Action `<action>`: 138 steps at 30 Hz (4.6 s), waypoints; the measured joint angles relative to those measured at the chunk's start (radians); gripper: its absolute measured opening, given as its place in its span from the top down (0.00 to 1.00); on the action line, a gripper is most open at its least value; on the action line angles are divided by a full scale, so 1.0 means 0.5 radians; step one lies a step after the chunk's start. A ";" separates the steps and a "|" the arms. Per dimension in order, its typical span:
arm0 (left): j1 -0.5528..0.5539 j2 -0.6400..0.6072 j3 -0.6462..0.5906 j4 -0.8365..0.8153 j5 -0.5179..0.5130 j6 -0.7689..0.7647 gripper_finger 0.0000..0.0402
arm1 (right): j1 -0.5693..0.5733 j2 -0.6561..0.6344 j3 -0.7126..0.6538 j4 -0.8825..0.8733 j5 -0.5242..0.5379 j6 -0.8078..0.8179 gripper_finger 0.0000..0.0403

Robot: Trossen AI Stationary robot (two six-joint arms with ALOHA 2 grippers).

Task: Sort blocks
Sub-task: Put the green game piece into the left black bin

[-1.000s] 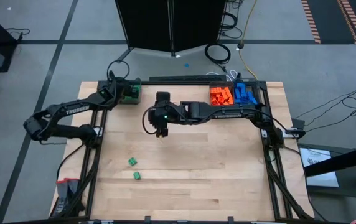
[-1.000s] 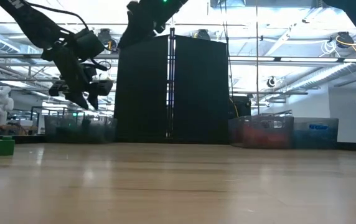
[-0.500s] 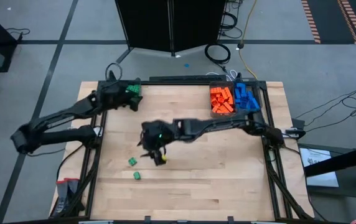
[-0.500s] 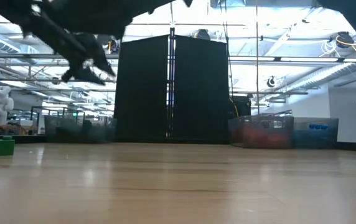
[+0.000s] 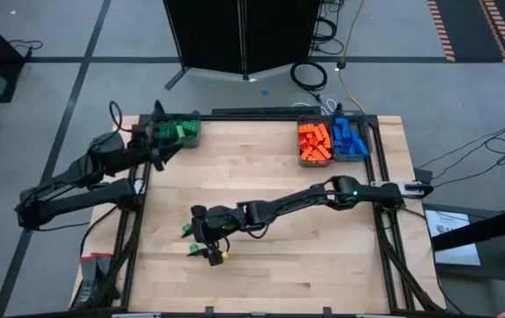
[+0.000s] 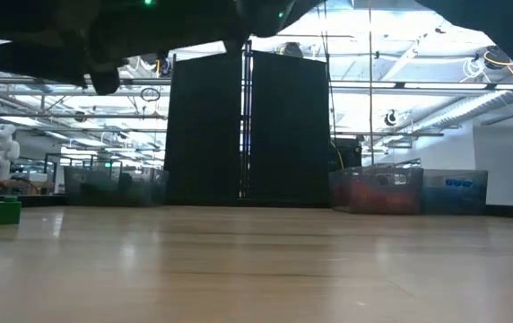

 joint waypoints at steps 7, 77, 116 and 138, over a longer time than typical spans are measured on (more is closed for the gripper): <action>-0.021 -0.043 0.000 -0.203 -0.004 -0.002 0.37 | 0.017 0.167 -0.001 0.038 0.013 0.145 0.23; -0.021 -0.044 -0.002 -0.053 0.122 -0.280 0.38 | -0.123 0.149 0.683 -0.905 0.594 -0.096 0.73; -0.197 0.283 -0.002 0.679 0.554 -0.808 0.38 | -0.423 -0.420 0.682 -1.121 0.856 -0.976 0.73; -0.229 0.295 -0.002 0.686 0.611 -0.589 0.49 | -0.440 -0.420 0.682 -1.004 0.952 -1.117 0.73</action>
